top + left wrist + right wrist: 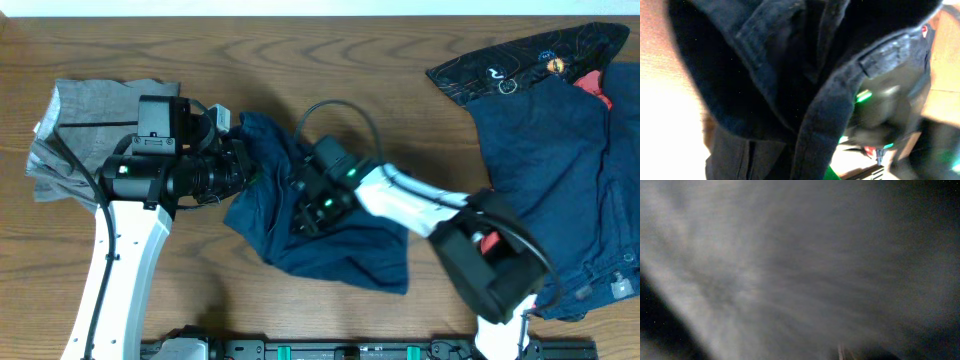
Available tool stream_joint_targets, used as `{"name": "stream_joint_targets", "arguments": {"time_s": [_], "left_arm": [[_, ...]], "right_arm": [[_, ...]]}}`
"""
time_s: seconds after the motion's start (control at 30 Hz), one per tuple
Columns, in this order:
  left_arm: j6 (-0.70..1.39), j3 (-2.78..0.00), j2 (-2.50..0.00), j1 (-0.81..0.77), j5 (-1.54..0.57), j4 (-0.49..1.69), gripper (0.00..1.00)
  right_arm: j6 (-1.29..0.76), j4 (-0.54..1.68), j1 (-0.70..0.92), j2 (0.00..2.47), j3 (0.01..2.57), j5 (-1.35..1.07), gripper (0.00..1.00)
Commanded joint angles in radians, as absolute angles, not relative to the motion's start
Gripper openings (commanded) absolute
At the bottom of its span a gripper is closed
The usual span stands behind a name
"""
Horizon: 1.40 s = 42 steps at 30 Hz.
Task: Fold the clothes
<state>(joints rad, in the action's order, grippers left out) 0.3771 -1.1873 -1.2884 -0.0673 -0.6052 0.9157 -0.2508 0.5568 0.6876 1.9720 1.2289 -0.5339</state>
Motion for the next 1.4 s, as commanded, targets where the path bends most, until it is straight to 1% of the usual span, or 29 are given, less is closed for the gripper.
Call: {"name": "stream_joint_targets", "arguments": {"time_s": [0.0,0.13,0.23,0.33,0.5,0.63,0.8,1.07,1.2,1.37], "left_arm": [[0.374,-1.207,-1.274,-0.069,-0.639,0.915,0.06],[0.373,-1.198,-1.274,-0.069,-0.635,0.915,0.06],[0.370,-1.198,-1.274,-0.069,-0.635,0.914,0.06],[0.371,-1.198,-1.274,-0.069,-0.635,0.911,0.06],[0.371,-1.198,-1.274,-0.096,-0.635,0.894,0.06],[0.372,-1.198,-1.274,-0.165,-0.635,0.856,0.06],[0.433,-1.198,-1.299,-0.300,-0.537,0.819,0.06],[0.510,-1.198,-1.429,-0.530,-0.522,0.739,0.06],[0.555,-1.198,-1.502,-0.619,-0.522,0.651,0.06],[0.556,-1.198,-1.560,-0.679,-0.496,0.575,0.06]], "right_arm": [[-0.201,0.643,0.568,1.834,1.274,-0.421,0.50],[-0.158,0.811,0.453,1.739,1.273,-0.313,0.53],[-0.155,0.941,0.397,1.733,1.269,-0.207,0.50],[-0.136,0.997,0.368,1.748,1.224,-0.184,0.48],[-0.156,0.964,0.379,1.755,1.086,-0.184,0.47],[-0.242,0.892,0.397,1.755,0.979,-0.198,0.45],[-0.244,0.770,0.445,1.755,0.913,-0.304,0.43],[-0.373,0.657,0.560,1.756,0.912,-0.292,0.43],[-0.417,0.680,0.570,1.756,0.912,-0.223,0.43],[-0.456,0.815,0.509,1.734,0.962,-0.081,0.44]]}}
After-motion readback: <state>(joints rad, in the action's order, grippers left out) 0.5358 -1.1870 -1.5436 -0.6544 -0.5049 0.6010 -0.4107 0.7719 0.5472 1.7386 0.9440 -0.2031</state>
